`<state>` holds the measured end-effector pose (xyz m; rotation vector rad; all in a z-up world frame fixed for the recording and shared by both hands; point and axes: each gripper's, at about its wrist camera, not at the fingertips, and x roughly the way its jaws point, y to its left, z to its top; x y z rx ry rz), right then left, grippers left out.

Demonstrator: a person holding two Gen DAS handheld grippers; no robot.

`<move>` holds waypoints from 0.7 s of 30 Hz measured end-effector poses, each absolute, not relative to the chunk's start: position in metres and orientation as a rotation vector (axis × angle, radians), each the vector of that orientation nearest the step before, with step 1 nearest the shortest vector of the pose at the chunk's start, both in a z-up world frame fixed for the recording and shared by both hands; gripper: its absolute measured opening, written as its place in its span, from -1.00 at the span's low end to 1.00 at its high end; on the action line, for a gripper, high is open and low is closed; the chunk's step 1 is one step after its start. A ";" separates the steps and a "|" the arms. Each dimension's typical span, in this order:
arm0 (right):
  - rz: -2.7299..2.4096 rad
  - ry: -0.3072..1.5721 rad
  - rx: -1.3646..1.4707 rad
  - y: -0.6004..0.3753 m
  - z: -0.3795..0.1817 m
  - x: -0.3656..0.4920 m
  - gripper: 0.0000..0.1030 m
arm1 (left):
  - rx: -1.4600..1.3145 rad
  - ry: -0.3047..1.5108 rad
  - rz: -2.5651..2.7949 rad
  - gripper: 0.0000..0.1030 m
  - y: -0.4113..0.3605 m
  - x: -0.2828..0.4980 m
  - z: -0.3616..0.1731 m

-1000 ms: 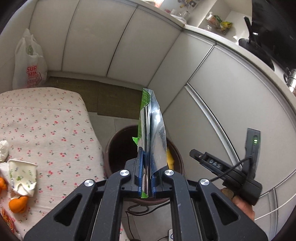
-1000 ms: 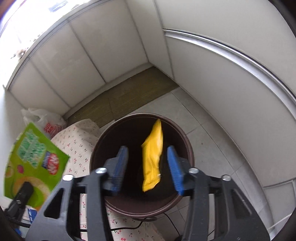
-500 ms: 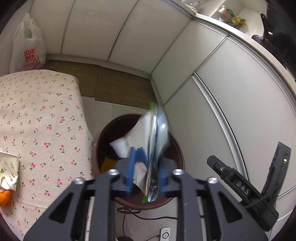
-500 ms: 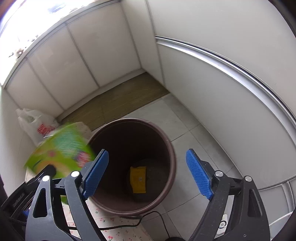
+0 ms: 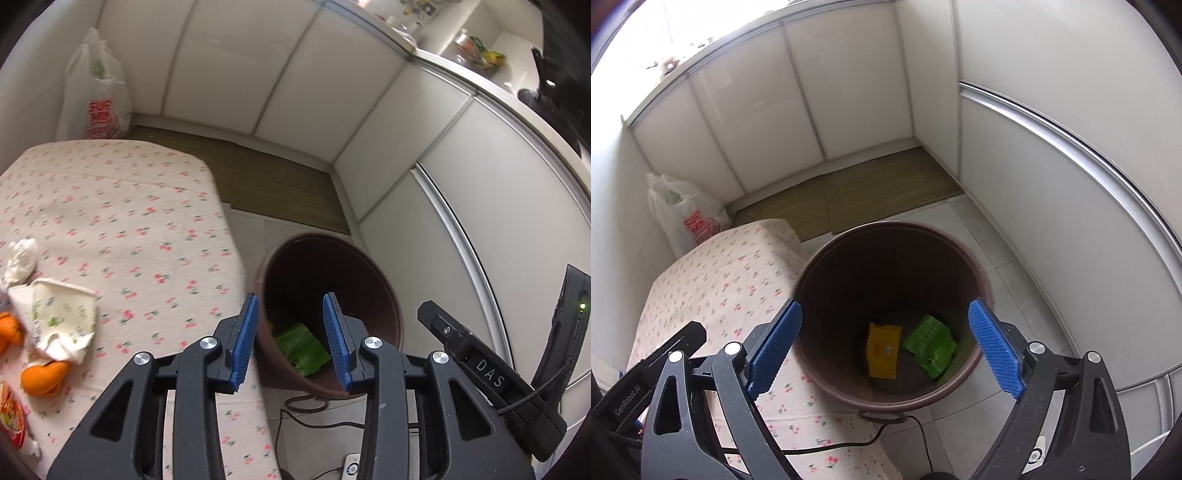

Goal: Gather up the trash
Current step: 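Move both tools back toward the table items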

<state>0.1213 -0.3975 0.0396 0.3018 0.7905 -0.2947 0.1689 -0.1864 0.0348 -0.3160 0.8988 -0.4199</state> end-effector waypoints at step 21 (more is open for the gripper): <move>-0.069 0.775 0.081 -0.264 0.033 0.125 0.74 | -0.372 0.838 -0.171 -0.10 -0.047 0.110 0.032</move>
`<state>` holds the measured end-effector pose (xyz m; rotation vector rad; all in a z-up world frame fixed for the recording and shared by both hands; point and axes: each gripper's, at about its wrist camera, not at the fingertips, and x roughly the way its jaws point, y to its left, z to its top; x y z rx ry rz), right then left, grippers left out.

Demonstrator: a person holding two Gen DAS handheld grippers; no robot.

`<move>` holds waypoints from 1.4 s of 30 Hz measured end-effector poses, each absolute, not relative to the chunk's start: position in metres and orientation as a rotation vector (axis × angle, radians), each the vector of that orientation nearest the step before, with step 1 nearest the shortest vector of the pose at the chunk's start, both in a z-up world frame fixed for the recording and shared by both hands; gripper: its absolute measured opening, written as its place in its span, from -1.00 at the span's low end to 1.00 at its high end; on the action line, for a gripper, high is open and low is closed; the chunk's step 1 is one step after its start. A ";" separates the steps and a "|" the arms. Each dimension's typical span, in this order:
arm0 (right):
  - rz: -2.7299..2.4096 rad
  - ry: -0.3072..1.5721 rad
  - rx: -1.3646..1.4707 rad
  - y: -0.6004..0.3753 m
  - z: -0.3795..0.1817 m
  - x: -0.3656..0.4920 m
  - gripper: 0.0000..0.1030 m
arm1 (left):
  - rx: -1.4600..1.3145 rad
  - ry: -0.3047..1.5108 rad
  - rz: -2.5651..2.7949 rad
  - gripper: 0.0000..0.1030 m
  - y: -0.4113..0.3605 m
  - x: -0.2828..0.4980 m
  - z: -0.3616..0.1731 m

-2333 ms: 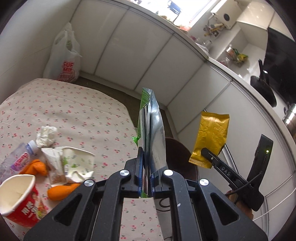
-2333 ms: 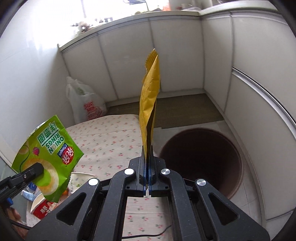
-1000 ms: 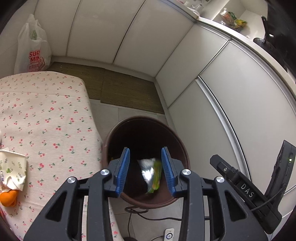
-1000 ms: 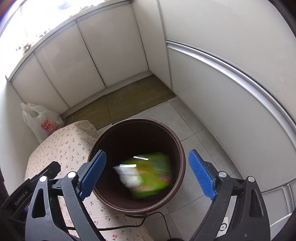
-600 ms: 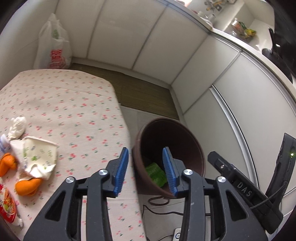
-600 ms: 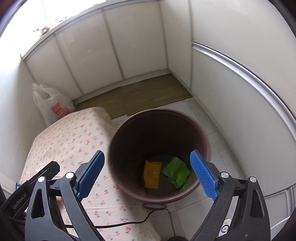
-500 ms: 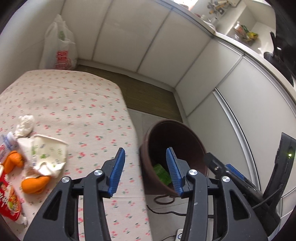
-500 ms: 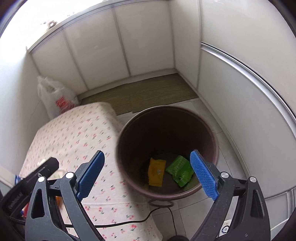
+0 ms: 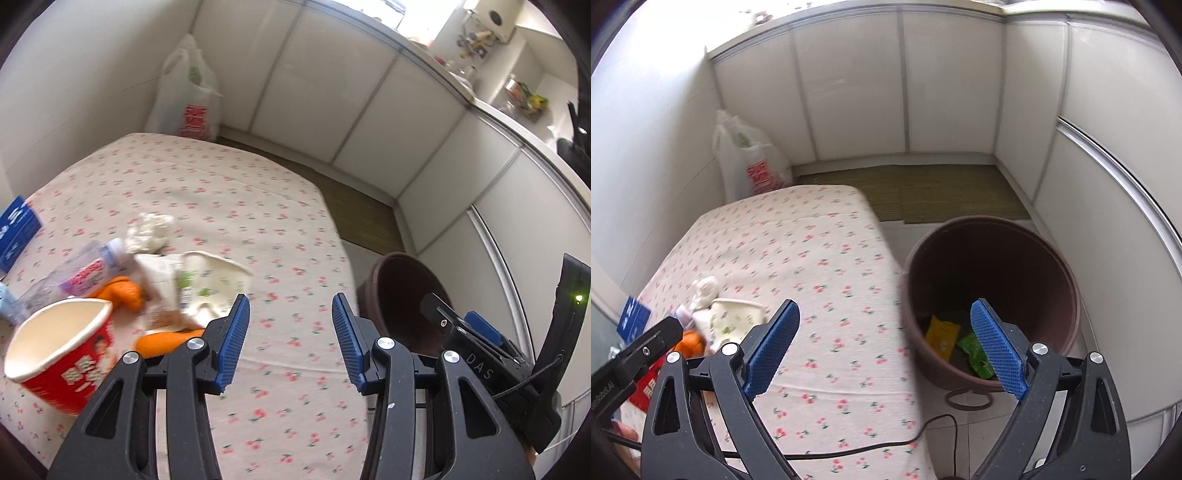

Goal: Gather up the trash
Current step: 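Move both tools back toward the table items, then grasp the blue juice box with the left tool while the right tool grasps the red noodle cup rim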

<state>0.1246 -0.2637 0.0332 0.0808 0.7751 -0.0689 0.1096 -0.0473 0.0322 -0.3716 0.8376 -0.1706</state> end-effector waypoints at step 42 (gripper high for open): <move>0.435 0.763 -0.211 -0.055 0.005 0.151 0.86 | -0.899 0.966 0.712 0.22 0.268 0.084 -0.093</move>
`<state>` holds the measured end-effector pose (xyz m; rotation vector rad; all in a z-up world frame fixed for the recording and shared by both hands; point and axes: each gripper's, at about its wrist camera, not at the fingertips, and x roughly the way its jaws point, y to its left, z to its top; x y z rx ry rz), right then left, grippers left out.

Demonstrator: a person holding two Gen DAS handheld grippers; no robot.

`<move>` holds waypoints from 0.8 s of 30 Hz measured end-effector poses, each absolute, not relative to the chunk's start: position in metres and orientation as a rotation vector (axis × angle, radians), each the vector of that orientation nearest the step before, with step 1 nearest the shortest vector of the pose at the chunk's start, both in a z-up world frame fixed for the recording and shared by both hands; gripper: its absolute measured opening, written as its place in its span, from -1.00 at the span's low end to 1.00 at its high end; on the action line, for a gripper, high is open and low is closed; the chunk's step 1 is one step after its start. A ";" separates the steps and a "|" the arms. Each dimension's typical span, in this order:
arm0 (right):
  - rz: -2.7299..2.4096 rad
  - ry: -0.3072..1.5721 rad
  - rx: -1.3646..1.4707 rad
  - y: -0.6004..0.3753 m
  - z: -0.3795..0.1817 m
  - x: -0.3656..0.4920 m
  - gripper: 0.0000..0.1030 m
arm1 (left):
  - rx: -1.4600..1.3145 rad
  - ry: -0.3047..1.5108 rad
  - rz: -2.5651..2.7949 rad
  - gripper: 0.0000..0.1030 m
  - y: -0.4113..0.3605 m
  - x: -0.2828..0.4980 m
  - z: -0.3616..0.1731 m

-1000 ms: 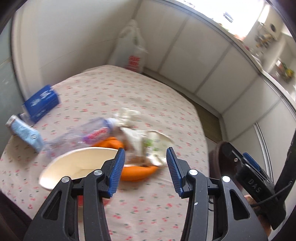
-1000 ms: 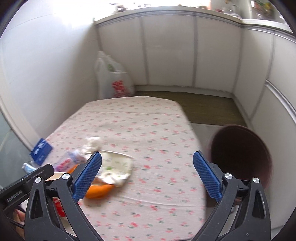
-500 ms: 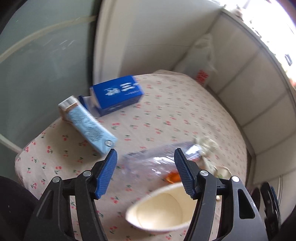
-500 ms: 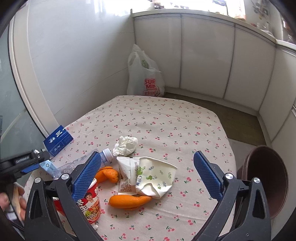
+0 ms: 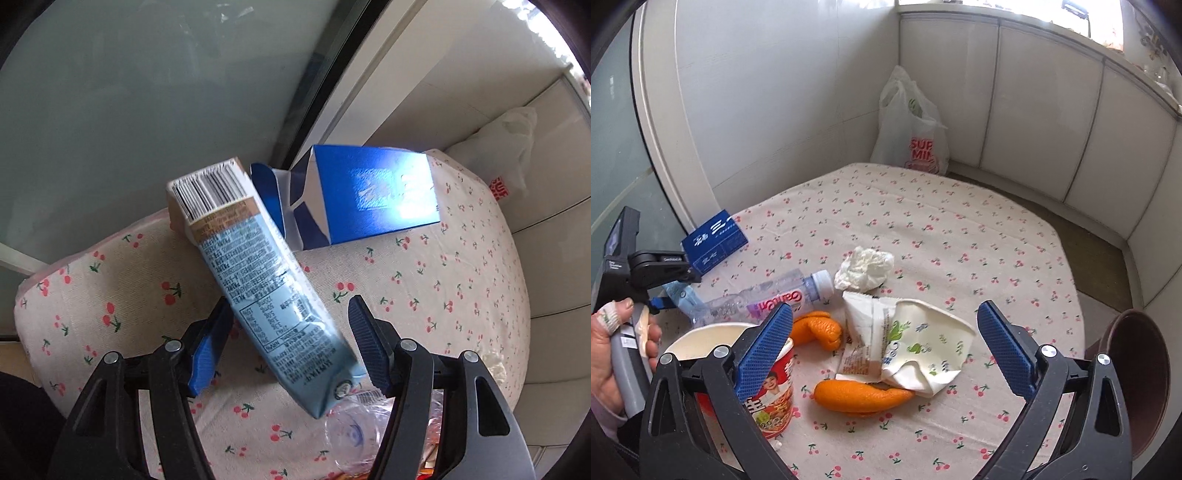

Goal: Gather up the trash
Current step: 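Grasp the blue juice box with the left tool while the right tool grasps the red noodle cup rim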

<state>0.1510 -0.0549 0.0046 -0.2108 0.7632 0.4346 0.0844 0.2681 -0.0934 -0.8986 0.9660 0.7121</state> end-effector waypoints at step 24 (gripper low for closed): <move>0.859 0.522 -0.781 0.013 -0.007 0.078 0.86 | -0.655 0.844 0.277 -0.32 0.216 0.040 -0.028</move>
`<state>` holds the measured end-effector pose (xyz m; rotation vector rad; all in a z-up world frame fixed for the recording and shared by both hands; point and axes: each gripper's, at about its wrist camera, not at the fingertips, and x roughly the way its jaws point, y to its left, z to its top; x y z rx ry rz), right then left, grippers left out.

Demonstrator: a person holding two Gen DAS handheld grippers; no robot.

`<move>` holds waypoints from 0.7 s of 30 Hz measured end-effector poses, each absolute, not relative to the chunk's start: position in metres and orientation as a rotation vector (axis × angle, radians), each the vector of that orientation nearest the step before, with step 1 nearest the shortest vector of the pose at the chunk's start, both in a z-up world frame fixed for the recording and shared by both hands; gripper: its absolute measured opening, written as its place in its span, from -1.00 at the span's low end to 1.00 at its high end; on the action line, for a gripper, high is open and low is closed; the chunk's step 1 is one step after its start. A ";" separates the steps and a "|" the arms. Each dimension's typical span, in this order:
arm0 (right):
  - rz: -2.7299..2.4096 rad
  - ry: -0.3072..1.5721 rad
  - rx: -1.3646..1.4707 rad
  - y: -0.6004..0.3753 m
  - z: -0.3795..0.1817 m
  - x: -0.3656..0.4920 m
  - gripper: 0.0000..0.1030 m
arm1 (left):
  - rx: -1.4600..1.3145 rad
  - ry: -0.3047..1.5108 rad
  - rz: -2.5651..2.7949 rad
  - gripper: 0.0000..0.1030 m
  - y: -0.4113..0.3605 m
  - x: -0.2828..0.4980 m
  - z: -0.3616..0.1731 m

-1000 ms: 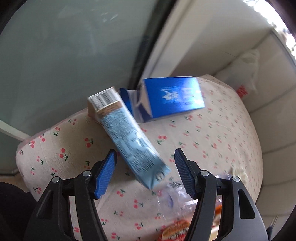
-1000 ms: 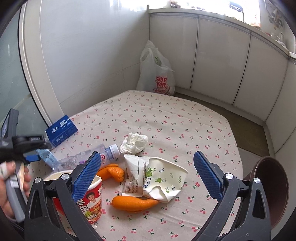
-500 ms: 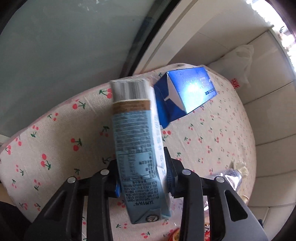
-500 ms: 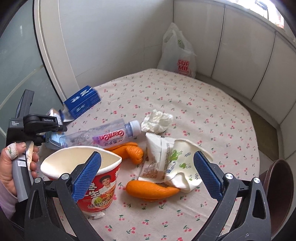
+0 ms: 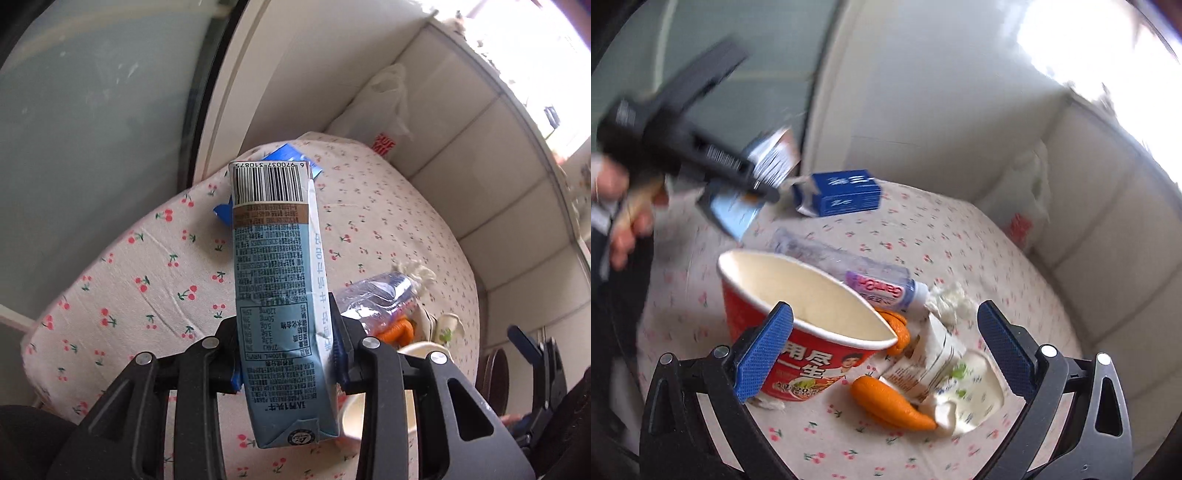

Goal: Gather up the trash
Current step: 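Grasp the blue juice box with the left tool while the right tool grasps the red noodle cup rim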

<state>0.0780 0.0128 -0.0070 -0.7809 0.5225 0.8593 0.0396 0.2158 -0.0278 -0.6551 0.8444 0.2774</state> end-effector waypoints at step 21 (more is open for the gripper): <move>0.964 0.814 -0.619 0.019 -0.021 0.090 -0.95 | -0.687 0.816 0.233 -0.32 0.226 0.032 -0.041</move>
